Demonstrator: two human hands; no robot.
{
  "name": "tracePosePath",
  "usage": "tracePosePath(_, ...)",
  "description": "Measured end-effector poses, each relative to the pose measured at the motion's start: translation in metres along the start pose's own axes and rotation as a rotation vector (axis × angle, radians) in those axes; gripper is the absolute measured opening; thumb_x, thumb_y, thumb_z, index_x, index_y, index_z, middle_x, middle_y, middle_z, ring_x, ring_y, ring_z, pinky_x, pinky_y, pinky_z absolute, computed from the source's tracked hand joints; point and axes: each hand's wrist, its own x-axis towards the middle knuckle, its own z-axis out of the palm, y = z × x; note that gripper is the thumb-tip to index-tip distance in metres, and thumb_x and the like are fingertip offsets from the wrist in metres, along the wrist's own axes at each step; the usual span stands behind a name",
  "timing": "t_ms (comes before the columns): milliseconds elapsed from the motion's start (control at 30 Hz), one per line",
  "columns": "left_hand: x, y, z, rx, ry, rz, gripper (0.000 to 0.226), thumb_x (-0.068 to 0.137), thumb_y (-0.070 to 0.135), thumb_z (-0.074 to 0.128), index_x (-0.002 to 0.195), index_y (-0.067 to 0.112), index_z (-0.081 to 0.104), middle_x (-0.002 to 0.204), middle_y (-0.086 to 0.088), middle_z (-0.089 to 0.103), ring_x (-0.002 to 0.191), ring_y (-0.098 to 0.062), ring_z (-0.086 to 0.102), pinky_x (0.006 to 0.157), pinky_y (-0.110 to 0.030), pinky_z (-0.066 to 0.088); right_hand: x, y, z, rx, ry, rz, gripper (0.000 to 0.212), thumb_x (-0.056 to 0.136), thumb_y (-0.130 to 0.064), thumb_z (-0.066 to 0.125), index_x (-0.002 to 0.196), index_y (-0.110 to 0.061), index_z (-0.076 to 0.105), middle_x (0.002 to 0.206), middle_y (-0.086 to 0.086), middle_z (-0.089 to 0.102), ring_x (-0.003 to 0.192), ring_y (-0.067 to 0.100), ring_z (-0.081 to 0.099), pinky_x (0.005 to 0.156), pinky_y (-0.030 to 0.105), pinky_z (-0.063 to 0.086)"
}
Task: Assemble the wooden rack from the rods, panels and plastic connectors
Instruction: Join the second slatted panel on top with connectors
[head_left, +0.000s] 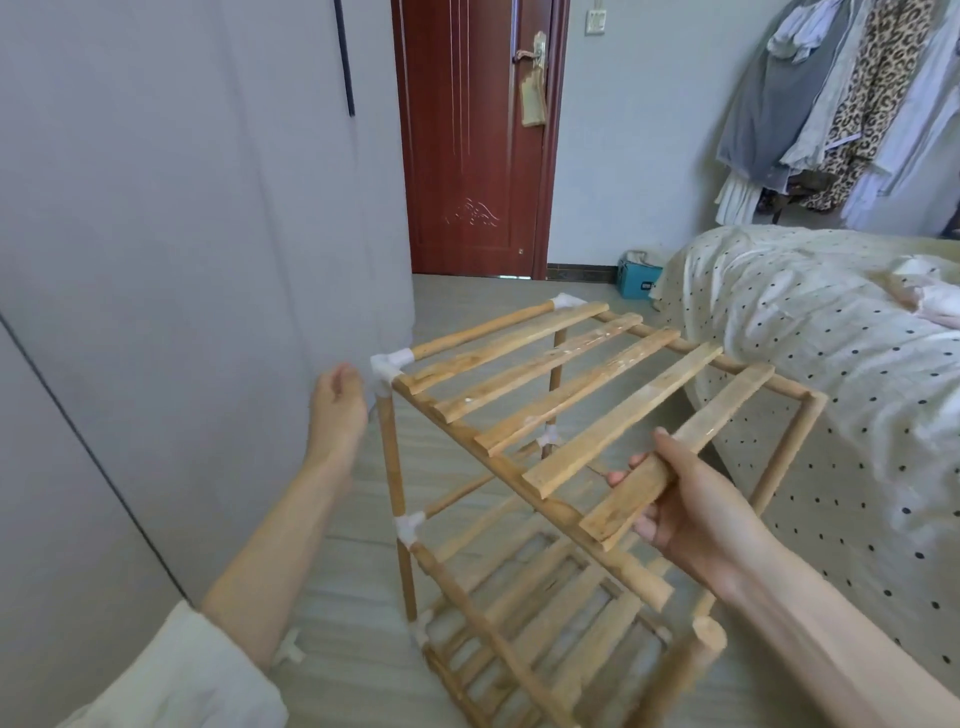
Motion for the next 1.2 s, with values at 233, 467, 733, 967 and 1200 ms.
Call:
tracePosePath(233, 0.007, 0.003, 0.01, -0.054, -0.08, -0.029, 0.038, 0.098, 0.034, 0.033, 0.09, 0.014, 0.064, 0.065, -0.006, 0.057, 0.043, -0.004, 0.052, 0.046, -0.02, 0.037, 0.005, -0.013, -0.007, 0.193, 0.07, 0.037, 0.036, 0.098, -0.036, 0.04, 0.069, -0.015, 0.044, 0.051, 0.0, 0.043, 0.047, 0.013, 0.046, 0.045, 0.022, 0.044)
tracePosePath(467, 0.004, 0.001, 0.018, -0.138, 0.074, -0.075, 0.038, 0.095, 0.031, 0.036, 0.074, 0.016, 0.064, 0.077, -0.007, 0.06, 0.059, -0.017, 0.049, 0.058, -0.029, 0.039, 0.015, -0.022, -0.004, 0.641, 0.019, 0.186, 0.044, 0.095, -0.042, 0.043, 0.06, -0.017, 0.038, 0.042, -0.008, 0.028, 0.03, 0.006, 0.031, 0.028, 0.016, 0.026)
tracePosePath(733, 0.002, 0.0, 0.026, -0.138, 0.144, -0.12, 0.026, 0.088, 0.022, 0.04, 0.072, 0.018, 0.06, 0.059, -0.007, 0.056, 0.056, -0.02, 0.05, 0.058, -0.028, 0.04, 0.013, -0.011, 0.004, 0.551, 0.111, 0.017, 0.046, 0.098, -0.038, 0.039, 0.056, -0.019, 0.036, 0.037, -0.008, 0.025, 0.028, 0.007, 0.029, 0.029, 0.012, 0.026)
tracePosePath(967, 0.009, -0.003, 0.031, -0.143, 0.173, -0.112, 0.027, 0.084, 0.015, 0.042, 0.075, 0.019, 0.067, 0.06, -0.002, 0.048, 0.056, -0.017, 0.044, 0.056, -0.029, 0.035, 0.015, -0.004, 0.009, 0.51, 0.211, -0.076, 0.041, 0.1, -0.036, 0.038, 0.063, -0.018, 0.037, 0.036, -0.008, 0.026, 0.027, 0.007, 0.027, 0.03, 0.011, 0.024)
tracePosePath(1200, 0.006, -0.007, 0.029, -0.102, 0.163, -0.064, 0.03, 0.086, 0.012, 0.039, 0.072, 0.019, 0.064, 0.065, -0.002, 0.049, 0.059, -0.017, 0.045, 0.056, -0.028, 0.036, 0.016, -0.005, 0.006, 0.467, 0.209, -0.076, 0.04, 0.1, -0.036, 0.038, 0.064, -0.018, 0.037, 0.036, -0.008, 0.026, 0.028, 0.006, 0.026, 0.03, 0.011, 0.024)
